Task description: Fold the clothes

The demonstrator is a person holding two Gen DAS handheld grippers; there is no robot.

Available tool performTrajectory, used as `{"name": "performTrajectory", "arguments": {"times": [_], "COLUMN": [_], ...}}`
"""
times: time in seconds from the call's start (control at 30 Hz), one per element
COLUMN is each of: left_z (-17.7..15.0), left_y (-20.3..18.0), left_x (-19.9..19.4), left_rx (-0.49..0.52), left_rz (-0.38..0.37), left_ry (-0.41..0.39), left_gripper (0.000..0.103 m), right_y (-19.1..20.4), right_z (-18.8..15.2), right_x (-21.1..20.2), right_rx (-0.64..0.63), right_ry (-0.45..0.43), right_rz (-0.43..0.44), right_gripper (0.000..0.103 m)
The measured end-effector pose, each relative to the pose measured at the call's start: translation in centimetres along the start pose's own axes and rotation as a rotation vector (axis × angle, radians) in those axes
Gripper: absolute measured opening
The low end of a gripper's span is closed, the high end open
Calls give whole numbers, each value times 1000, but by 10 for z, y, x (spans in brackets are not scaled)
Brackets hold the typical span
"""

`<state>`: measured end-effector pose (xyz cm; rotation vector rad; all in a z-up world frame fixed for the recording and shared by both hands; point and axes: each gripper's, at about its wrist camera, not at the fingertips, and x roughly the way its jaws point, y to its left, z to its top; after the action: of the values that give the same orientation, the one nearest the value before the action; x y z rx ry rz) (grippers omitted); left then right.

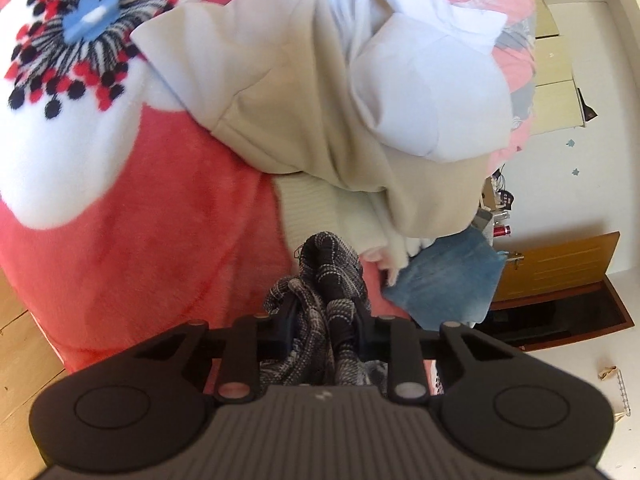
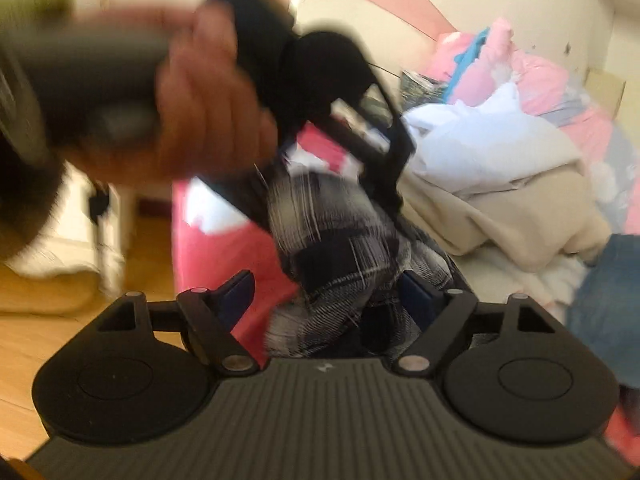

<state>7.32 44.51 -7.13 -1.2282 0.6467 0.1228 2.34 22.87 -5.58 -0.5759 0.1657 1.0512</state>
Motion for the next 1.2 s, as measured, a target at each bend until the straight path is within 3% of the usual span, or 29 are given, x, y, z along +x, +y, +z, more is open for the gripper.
{"name": "performTrajectory", "arguments": {"times": [0.07, 0.17, 0.27, 0.47, 0.73, 0.93, 1.2], "left_z": [-4, -11, -18, -44, -105, -176, -297], "left_y": [-8, -24, -49, -108, -187, -247, -331], "left_x": [-2, -4, -5, 0, 30, 83, 184], "left_rx": [8, 32, 65, 157, 270, 366, 503], "left_rz": [2, -16, -46, -95, -129, -135, -129], "left_ry": [-10, -15, -12, 9, 78, 166, 317], "left_gripper": [25, 24, 23, 23, 23, 23, 23], "right_y": [-8, -25, -39, -71, -123, -168, -239], "right_z": [1, 2, 4, 1, -20, -59, -144], "right_x": [-1, -12, -28, -70, -130, -181, -264], "right_rx": [50, 146, 197, 292, 396, 491, 661], "right_ry": [6, -8, -46, -128, -222, -267, -317], "right_rz": [-23, -38, -70, -150, -280, -406, -616], "right_gripper": [48, 29, 21, 17, 16, 15, 14]}}
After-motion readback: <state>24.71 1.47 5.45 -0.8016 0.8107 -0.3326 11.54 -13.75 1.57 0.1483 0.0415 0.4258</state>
